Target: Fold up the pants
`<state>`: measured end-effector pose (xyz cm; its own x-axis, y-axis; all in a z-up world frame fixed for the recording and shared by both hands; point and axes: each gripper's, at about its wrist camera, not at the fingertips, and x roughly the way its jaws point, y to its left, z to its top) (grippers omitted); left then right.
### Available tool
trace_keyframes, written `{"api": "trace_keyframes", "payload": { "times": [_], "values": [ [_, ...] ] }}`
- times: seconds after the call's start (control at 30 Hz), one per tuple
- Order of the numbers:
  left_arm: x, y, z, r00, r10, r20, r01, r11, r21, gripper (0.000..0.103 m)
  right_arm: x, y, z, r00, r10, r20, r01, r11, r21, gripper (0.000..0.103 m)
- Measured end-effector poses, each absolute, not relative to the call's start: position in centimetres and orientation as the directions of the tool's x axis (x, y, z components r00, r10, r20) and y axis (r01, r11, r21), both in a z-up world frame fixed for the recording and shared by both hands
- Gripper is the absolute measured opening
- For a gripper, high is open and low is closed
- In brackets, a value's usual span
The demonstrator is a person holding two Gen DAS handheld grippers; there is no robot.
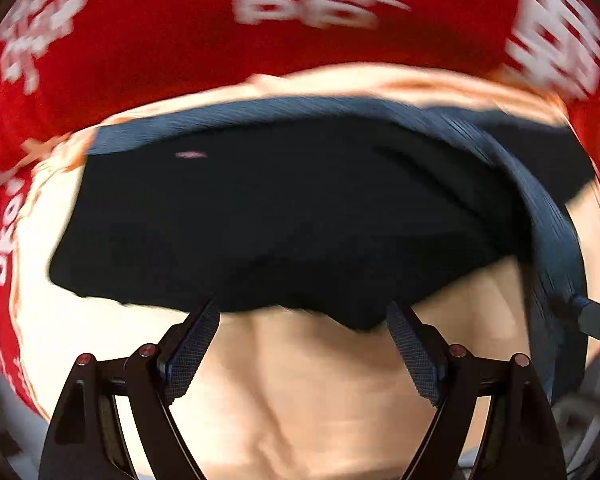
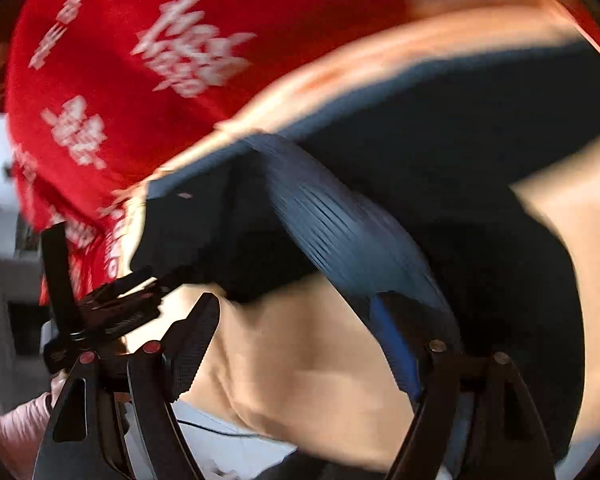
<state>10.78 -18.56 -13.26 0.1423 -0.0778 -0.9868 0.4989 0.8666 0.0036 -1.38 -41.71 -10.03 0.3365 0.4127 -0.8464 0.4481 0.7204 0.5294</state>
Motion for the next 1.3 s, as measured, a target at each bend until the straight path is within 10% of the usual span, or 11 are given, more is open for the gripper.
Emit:
{"api": "trace_keyframes", "payload": {
  "times": [0.7, 1.0, 1.2, 1.3],
  "values": [
    [-1.8, -32.5, -15.7, -0.096, -0.266, -0.959, 0.731, 0.635, -0.25, 0.087, -27.1, -44.3, -17.8, 0.273, 0.322, -0.906, 0.738, 0.535, 0.412, 0.079],
    [-3.5, -35.4, -17.7, -0.123, -0.256, -0.959, 0.682, 0.68, -0.269, 0.086, -26.5, -45.4, -20.3, 0.364, 0.488, -0.793, 0.635, 0.493, 0.595, 0.052],
    [-4.4, -36.0, -18.0, -0.123, -0.229, -0.966, 0.693, 0.677, -0.249, 0.071, -27.6, -47.0, -19.6, 0.431, 0.52, -0.738, 0.633, 0.409, 0.658, 0.03],
    [-4.5, -36.6, -17.8, -0.125, -0.221, -0.967, 0.7, 0.671, -0.244, 0.042, -27.6, -47.6, -20.2, 0.433, 0.531, -0.728, 0.647, 0.378, 0.662, 0.03]
  ]
}}
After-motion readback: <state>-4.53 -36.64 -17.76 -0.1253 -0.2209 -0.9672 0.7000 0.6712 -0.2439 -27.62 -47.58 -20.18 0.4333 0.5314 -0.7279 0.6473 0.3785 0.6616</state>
